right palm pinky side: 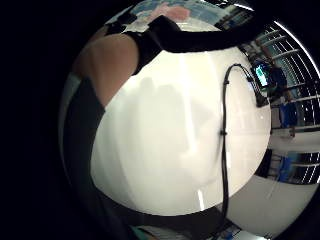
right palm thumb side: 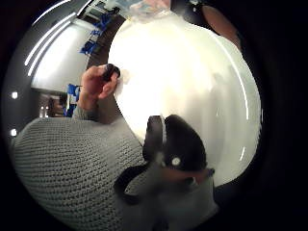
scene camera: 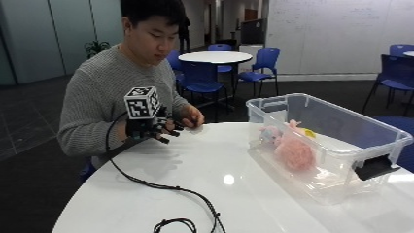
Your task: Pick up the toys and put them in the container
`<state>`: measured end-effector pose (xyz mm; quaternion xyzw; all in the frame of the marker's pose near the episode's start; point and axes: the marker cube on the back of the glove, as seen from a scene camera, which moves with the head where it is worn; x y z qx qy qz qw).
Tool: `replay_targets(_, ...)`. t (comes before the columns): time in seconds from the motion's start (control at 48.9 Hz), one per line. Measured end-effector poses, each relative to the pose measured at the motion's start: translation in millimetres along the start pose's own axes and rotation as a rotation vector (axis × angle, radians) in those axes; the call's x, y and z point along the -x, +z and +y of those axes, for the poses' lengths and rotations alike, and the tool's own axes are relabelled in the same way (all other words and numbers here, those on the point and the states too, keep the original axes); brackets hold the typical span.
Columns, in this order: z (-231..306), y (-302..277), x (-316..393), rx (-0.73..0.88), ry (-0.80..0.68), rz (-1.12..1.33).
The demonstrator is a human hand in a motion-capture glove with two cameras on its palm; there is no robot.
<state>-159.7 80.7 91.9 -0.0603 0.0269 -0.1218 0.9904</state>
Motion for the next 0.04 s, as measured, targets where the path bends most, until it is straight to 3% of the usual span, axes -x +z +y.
replay_targets(0.041,-0.7,-0.8,-0.9,-0.004,0.003,-0.002)
